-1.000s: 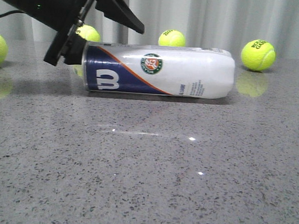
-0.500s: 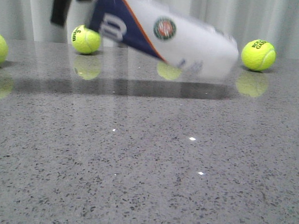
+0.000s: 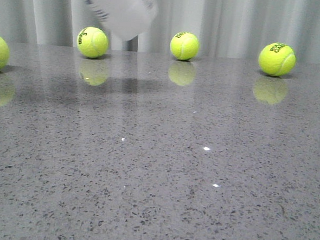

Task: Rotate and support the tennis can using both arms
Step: 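Lift and rotate the can upright with the left gripper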

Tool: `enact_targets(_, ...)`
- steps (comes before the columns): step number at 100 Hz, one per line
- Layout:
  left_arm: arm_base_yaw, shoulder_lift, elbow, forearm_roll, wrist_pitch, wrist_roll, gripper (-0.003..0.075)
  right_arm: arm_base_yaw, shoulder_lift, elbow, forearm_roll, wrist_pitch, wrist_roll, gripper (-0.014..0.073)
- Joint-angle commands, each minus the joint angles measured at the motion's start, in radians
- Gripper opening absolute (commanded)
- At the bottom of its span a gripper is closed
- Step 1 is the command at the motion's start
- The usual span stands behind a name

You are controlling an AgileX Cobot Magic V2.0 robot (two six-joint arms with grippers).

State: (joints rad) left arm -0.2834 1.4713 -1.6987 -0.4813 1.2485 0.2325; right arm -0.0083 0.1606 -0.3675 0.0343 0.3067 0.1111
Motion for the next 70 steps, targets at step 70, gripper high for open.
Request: enact_targets(70,-0.212,-0.015,0.036,0.330,0.027,-0.077,0.0024,-0.006,0.011,-0.020,-0.004,-0.086,-0.003,-0.0066)
